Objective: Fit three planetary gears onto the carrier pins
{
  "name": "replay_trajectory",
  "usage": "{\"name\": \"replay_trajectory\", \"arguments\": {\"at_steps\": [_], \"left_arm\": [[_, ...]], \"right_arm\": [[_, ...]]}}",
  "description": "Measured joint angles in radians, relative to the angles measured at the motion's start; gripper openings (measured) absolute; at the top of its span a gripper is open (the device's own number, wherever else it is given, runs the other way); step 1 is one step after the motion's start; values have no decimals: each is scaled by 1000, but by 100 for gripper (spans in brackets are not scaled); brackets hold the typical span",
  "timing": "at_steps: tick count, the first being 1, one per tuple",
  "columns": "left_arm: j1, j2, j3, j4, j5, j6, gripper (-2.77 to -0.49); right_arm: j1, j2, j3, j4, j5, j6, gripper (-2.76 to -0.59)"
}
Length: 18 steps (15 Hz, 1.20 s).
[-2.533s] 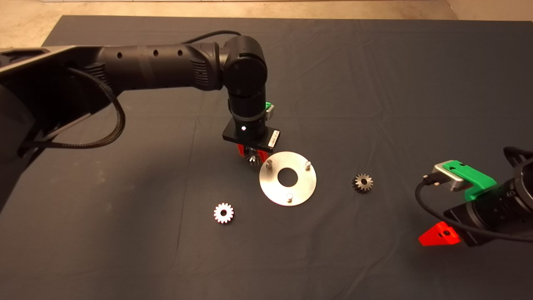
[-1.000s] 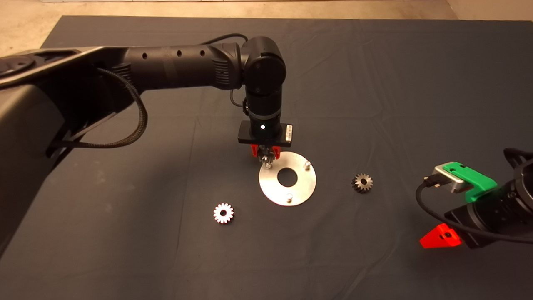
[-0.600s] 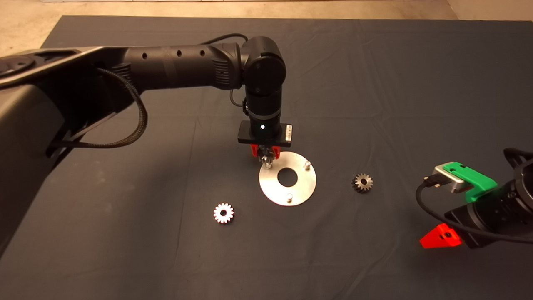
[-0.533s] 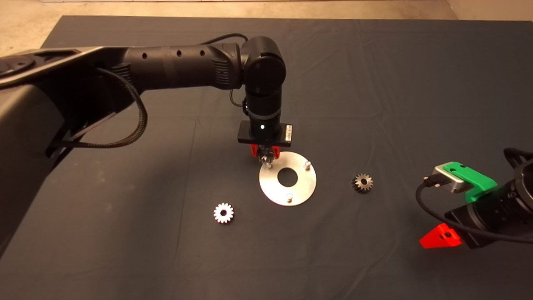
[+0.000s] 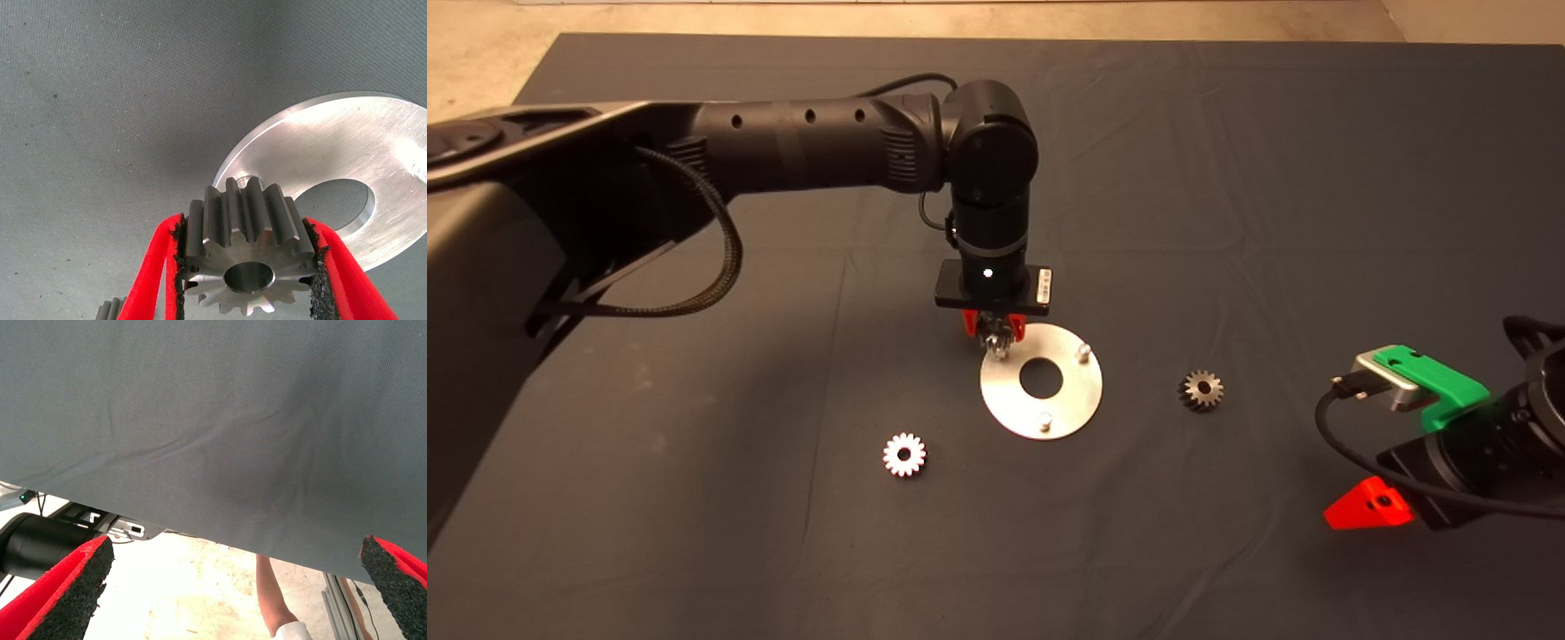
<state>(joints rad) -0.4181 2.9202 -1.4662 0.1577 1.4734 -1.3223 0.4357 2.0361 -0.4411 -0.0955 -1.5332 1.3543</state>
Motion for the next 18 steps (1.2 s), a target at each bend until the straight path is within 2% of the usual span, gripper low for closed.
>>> {"name": "replay_trajectory", "arguments": {"at_steps": [4,6,14,18], "left_arm": [[6,0,24,1,0,-5,-241],[22,0,28,-1,0,-4,-241],[22,-3,28,-1,-1,1,-241],[19,-3,2,-16,-3,52,-242]], "right_arm": [[0,0,0,0,0,0,-60],[0,0,0,0,0,0,-60],[0,0,0,0,0,0,-60],[0,0,0,0,0,0,-60]]}}
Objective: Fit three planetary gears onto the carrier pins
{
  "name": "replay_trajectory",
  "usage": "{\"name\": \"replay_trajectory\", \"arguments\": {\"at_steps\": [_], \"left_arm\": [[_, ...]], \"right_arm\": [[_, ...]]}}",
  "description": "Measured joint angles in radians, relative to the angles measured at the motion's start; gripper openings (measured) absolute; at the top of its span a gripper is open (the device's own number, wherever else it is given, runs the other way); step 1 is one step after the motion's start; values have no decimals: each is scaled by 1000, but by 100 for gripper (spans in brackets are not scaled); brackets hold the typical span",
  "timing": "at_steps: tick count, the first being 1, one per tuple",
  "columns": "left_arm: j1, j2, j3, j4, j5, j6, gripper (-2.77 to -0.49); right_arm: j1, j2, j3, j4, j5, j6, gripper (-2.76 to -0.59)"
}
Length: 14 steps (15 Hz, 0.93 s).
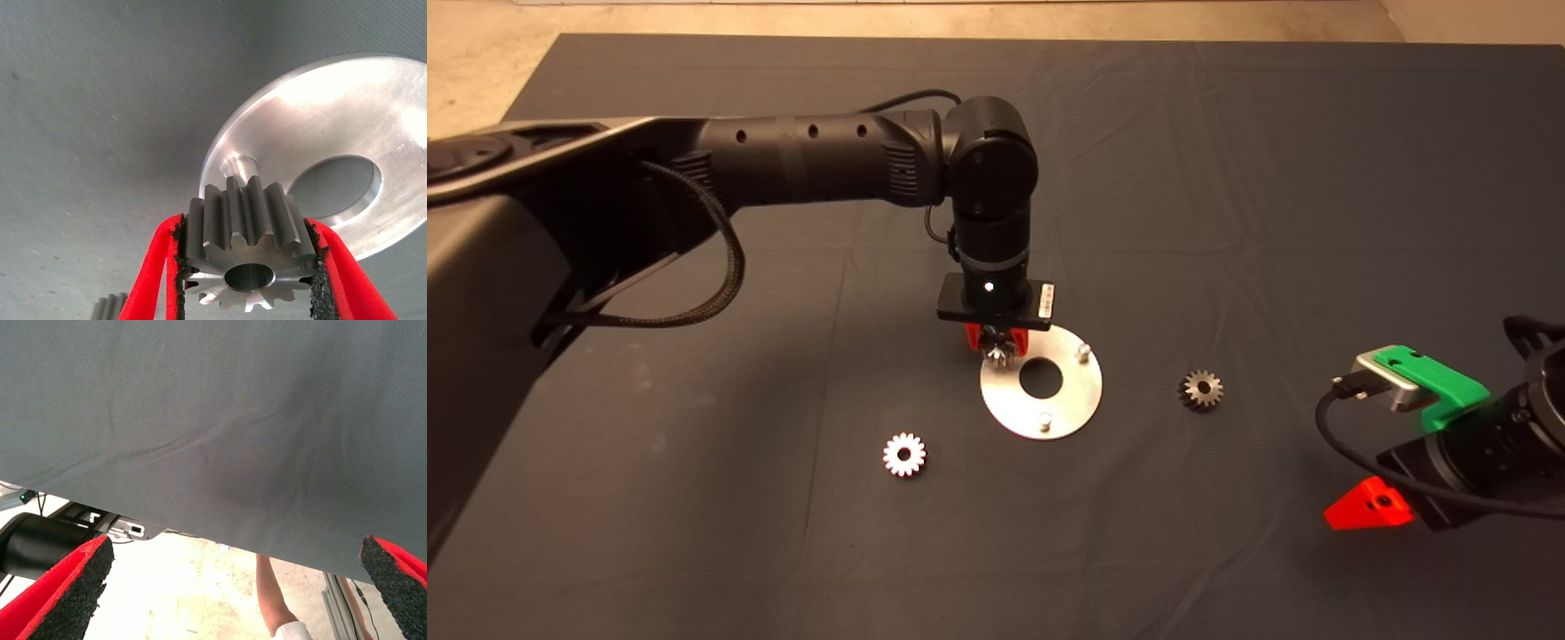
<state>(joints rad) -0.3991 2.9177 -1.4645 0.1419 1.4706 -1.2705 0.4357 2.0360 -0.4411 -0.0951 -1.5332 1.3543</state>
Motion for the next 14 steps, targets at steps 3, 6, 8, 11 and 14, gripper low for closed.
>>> {"name": "replay_trajectory", "arguments": {"at_steps": [3,6,8,11,14], "left_arm": [[-2,1,-7,0,0,4,-242],[-3,2,-9,0,-5,4,-242],[-3,2,-9,0,-9,4,-242],[-3,2,-9,0,-43,4,-242],[-3,2,-13,0,-49,4,-242]], "right_arm": [[0,0,0,0,0,0,-60],[0,0,0,0,0,0,-60],[0,0,0,0,0,0,-60],[0,0,0,0,0,0,-60],[0,0,0,0,0,0,-60]]}}
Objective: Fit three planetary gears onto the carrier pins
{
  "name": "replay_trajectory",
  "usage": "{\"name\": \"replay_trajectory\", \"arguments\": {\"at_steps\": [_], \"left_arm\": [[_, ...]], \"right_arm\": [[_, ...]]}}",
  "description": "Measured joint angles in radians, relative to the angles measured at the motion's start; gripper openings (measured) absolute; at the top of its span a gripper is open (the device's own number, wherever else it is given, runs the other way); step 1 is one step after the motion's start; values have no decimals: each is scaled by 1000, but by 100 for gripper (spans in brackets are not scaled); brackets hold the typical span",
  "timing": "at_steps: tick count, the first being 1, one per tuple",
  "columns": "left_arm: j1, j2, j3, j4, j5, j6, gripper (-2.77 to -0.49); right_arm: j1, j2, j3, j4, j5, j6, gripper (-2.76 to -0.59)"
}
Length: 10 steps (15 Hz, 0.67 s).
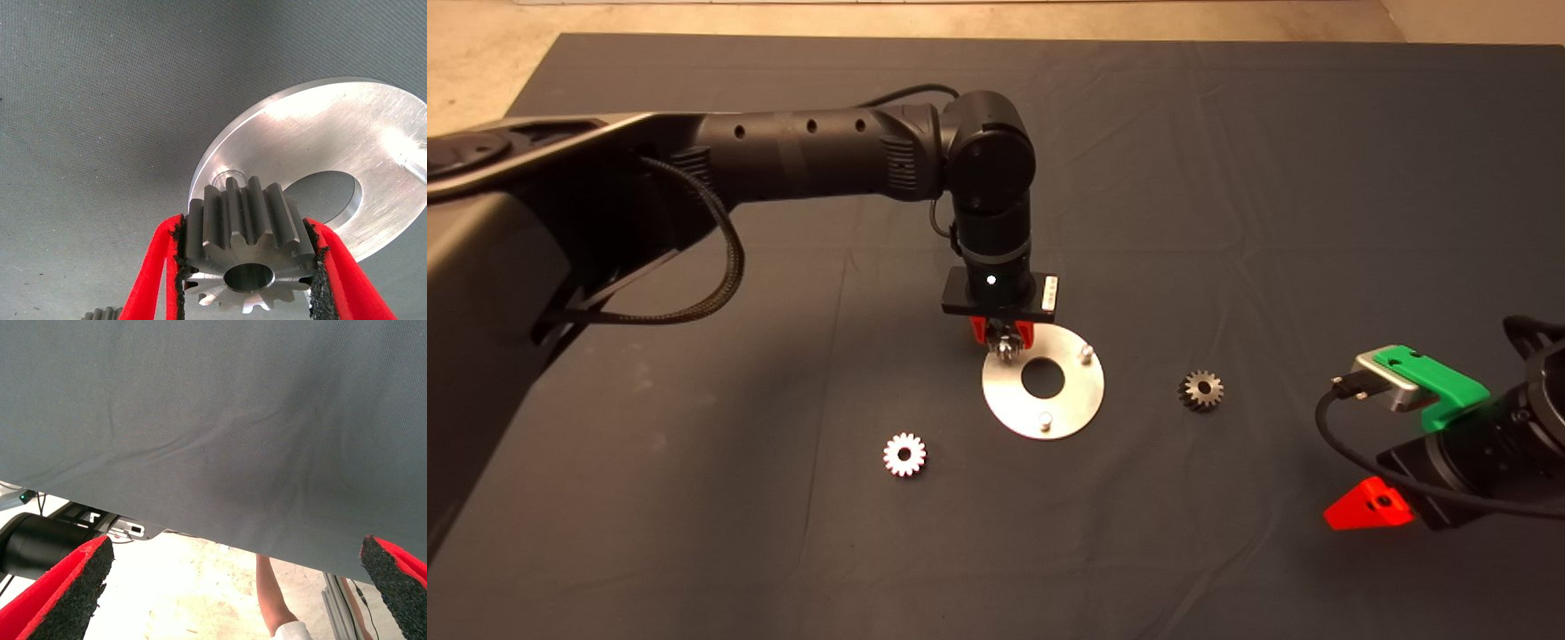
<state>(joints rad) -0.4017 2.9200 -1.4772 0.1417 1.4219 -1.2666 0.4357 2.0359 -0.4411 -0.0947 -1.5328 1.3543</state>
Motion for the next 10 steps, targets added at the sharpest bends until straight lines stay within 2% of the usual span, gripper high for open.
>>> {"name": "replay_trajectory", "arguments": {"at_steps": [10], "left_arm": [[0,0,-9,0,-1,-1,-242]], "right_arm": [[0,-1,0,0,0,0,-60]]}}
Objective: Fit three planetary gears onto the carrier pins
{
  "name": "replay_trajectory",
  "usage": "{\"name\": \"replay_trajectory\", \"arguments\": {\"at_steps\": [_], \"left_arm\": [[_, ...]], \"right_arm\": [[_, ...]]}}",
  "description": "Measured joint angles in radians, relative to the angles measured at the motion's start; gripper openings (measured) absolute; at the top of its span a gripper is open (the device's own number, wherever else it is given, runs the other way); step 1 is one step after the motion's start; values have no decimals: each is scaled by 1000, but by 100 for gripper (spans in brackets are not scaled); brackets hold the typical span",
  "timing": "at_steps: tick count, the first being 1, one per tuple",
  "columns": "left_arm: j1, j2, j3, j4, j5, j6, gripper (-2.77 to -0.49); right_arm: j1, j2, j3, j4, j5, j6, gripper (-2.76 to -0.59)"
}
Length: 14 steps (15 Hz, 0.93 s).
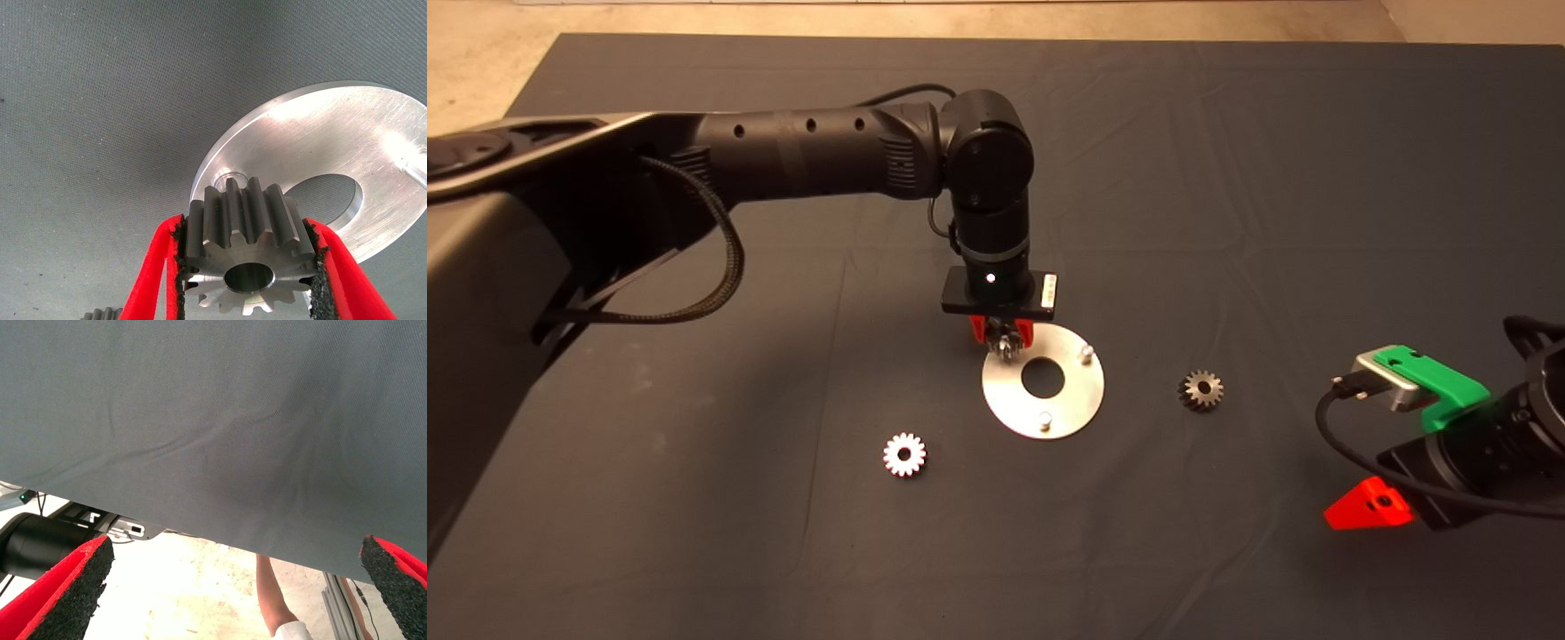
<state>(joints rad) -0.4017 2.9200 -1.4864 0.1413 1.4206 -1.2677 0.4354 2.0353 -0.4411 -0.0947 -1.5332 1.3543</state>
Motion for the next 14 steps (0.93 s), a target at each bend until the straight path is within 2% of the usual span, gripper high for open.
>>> {"name": "replay_trajectory", "arguments": {"at_steps": [14], "left_arm": [[0,0,4,0,-1,-20,-242]], "right_arm": [[0,-2,0,1,0,0,-60]]}}
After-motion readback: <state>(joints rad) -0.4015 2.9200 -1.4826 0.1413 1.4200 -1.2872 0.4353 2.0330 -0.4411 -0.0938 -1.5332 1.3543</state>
